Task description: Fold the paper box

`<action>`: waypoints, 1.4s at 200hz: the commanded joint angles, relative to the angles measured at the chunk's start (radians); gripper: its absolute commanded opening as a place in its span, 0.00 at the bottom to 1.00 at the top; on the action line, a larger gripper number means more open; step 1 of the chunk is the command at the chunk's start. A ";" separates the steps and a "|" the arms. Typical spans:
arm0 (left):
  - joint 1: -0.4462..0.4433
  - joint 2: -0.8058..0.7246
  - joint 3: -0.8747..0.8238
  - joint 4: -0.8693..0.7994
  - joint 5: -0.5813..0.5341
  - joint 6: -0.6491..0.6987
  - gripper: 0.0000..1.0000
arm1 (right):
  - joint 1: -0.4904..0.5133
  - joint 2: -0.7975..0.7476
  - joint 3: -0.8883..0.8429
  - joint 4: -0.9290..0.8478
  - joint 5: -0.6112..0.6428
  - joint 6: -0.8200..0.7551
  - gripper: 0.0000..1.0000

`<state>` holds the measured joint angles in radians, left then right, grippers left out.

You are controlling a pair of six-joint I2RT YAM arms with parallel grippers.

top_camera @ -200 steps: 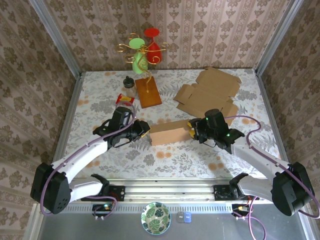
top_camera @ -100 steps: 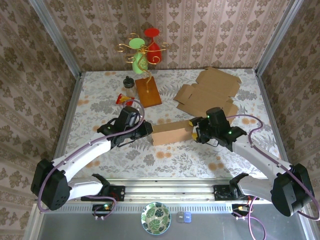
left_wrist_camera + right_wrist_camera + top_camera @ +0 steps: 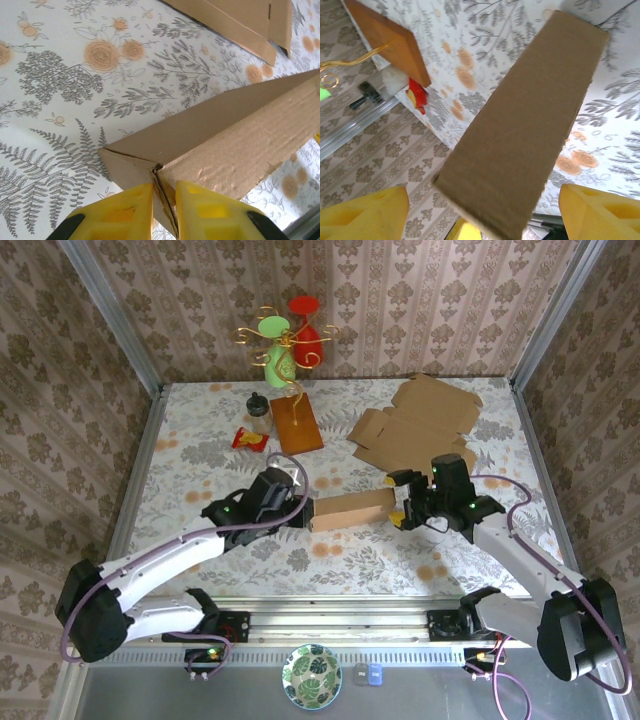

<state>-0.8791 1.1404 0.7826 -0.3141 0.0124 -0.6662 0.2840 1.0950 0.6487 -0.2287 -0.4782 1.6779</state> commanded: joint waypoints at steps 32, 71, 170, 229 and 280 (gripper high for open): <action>-0.113 0.011 -0.098 -0.020 -0.035 0.123 0.20 | -0.039 -0.024 -0.033 -0.149 -0.130 -0.138 0.78; -0.113 0.073 -0.089 -0.023 -0.027 0.123 0.21 | -0.044 -0.033 -0.124 -0.166 -0.166 -0.184 0.79; 0.061 0.045 0.000 0.056 0.070 0.012 0.34 | -0.112 0.225 0.212 -0.421 0.011 -1.012 0.72; 0.235 -0.102 0.003 0.108 0.138 0.098 0.40 | -0.104 0.509 0.401 -0.521 0.067 -1.315 0.70; 0.328 -0.144 -0.055 0.141 0.189 0.067 0.40 | -0.022 0.598 0.431 -0.490 0.037 -1.331 0.66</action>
<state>-0.5755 1.0073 0.7555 -0.2005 0.1566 -0.5976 0.2211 1.6474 1.0473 -0.6941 -0.4404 0.3931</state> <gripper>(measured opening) 0.403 0.669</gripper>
